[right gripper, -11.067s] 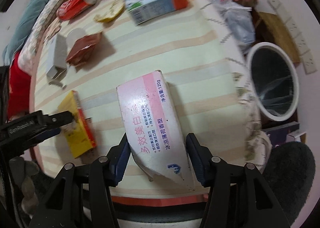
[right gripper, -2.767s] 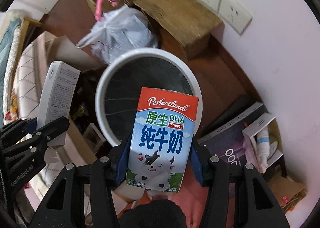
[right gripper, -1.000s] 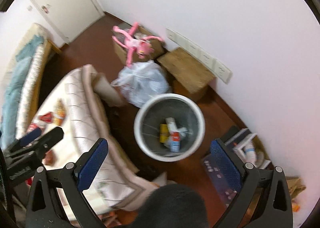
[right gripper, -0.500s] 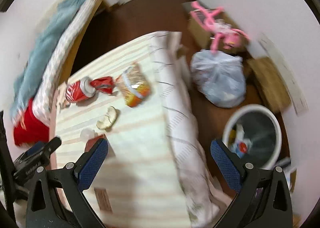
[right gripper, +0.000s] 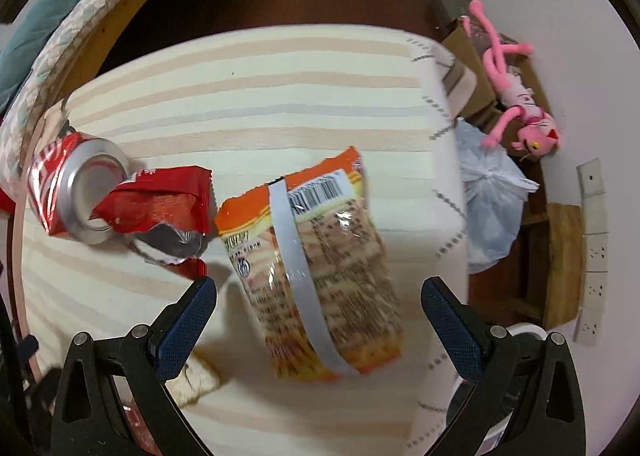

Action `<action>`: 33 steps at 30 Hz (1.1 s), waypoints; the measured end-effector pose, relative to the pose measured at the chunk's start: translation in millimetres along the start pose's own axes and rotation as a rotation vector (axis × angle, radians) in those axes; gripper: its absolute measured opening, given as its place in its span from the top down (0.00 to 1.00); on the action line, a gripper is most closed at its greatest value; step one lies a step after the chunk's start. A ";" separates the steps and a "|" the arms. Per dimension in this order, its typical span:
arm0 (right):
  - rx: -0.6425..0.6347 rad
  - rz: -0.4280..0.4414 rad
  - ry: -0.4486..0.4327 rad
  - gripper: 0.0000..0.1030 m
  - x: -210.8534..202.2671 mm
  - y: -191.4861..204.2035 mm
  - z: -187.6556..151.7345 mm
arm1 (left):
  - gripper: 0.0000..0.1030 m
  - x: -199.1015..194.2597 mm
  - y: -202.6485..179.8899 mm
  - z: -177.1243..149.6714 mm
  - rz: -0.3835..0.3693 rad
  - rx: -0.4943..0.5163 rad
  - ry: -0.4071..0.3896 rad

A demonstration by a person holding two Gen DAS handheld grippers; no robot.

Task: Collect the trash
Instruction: 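Grasp the clear plastic cup with the left tool while the right tool grasps the snack bag, then carry the cup and snack bag over the bin and release them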

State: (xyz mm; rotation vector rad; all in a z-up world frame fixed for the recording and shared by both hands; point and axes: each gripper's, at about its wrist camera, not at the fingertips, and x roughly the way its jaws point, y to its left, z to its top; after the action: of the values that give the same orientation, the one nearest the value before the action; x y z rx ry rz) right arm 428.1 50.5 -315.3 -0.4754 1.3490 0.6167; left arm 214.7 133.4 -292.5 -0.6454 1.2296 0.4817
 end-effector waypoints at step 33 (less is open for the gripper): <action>0.057 0.127 -0.057 0.46 -77.1 36.3 -153.5 | 0.64 -46.1 -17.5 -40.2 0.177 0.168 -0.196</action>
State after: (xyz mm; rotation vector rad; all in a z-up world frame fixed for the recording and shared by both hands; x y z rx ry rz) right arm 281.5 -31.3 -263.9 -0.3249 1.3463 0.6893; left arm 185.3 93.3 -252.7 -0.3402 1.1315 0.5681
